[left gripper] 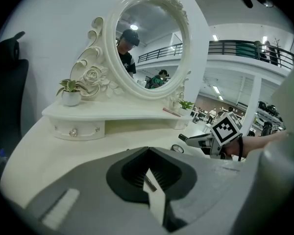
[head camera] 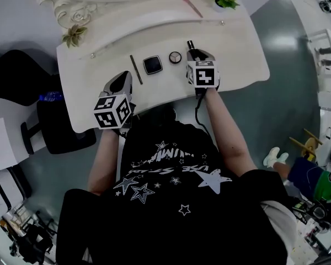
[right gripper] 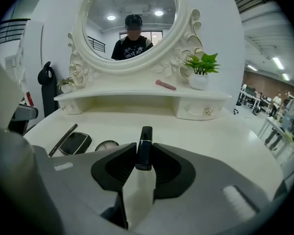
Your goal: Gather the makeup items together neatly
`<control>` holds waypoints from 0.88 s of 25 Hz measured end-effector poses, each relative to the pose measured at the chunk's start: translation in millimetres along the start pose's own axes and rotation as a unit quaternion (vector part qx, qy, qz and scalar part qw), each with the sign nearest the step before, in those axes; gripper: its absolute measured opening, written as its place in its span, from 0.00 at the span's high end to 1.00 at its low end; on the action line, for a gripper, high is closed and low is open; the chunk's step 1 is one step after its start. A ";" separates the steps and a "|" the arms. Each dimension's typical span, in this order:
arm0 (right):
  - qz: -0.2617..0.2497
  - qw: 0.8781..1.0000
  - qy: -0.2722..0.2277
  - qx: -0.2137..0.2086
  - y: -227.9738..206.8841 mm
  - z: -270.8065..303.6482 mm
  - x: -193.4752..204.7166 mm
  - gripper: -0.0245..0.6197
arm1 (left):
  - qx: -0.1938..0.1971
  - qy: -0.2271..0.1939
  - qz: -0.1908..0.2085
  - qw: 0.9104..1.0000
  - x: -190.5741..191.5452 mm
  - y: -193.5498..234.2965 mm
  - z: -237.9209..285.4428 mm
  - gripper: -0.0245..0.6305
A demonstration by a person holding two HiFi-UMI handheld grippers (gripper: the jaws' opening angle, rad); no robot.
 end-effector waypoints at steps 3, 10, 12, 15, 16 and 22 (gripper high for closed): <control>-0.004 1.000 0.008 -0.005 -1.2 2.6 8.1 0.76 | -0.005 -0.001 -0.005 1.000 4.0 -4.4 0.6 0.96; -0.018 0.999 0.023 -0.015 -0.9 5.5 19.5 0.76 | -0.012 -0.003 -0.015 1.000 13.5 -13.9 -0.8 0.96; -0.022 0.999 0.025 -0.017 -0.3 6.3 21.0 0.76 | -0.015 -0.002 -0.017 1.000 16.7 -15.0 -1.6 0.96; -0.026 0.999 0.036 -0.023 -0.2 9.0 24.2 0.76 | -0.017 -0.001 -0.019 1.000 20.3 -16.6 -2.3 0.96; -0.026 0.999 0.039 -0.024 -0.3 9.6 25.1 0.75 | -0.017 -0.001 -0.019 1.000 21.1 -17.2 -2.4 0.96; -0.027 0.999 0.036 -0.022 1.4 8.4 25.7 0.70 | -0.009 0.002 -0.009 1.000 20.4 -16.6 -1.2 0.96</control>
Point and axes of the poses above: the fingertips, and each gripper's own axes: z forward along the fingers, y to its left, x out of its underside, the point moved 8 cm from there along -z, backward along the fingers, and after that the axes turned 9 degrees about y, right-handed, at the moved point
